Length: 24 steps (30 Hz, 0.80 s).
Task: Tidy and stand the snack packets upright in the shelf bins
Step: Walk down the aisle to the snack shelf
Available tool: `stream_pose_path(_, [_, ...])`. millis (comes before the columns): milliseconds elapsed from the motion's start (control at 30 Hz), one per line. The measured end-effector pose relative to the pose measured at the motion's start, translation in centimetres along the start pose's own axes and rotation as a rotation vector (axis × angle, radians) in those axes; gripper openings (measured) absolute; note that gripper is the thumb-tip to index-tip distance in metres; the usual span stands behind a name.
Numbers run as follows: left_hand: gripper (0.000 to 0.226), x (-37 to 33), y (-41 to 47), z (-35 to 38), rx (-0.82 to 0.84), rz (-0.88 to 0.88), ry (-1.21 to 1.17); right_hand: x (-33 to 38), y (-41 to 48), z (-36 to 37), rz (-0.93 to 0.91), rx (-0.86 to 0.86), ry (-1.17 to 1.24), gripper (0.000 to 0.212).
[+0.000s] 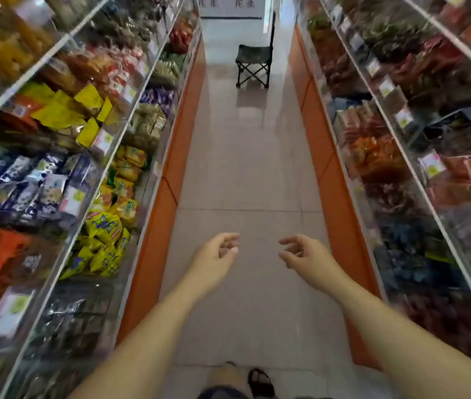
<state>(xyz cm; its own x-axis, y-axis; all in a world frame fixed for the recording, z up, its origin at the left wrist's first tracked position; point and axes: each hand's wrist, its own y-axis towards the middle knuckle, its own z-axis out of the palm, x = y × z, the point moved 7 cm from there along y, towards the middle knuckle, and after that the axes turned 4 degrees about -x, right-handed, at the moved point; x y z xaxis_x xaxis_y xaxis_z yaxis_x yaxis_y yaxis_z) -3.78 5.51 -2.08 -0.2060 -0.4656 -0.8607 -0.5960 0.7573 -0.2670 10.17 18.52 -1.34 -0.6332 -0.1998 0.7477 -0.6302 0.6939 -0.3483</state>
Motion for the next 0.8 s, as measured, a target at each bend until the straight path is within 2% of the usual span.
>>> stream_pose_path(200, [0.028,2.8,2.1,0.6,0.053,-0.1,0.011,-2.0,2.2,2.5,0.125,0.093,0.011,0.026])
stream_pose_path(433, [0.026,4.3,11.1,-3.7,0.085,-0.136,0.037,3.0,12.1,2.4,0.145,0.043,0.033,0.028])
stream_pose_path(600, [0.029,2.7,18.9,-8.3,0.111,-0.116,0.09,7.0,19.3,2.8,0.173,0.03,0.063,0.028])
stream_pose_path(800, [0.026,-1.6,29.2,-10.4,0.108,-0.046,0.074,7.0,24.9,1.5,0.252,0.0,0.059,0.028])
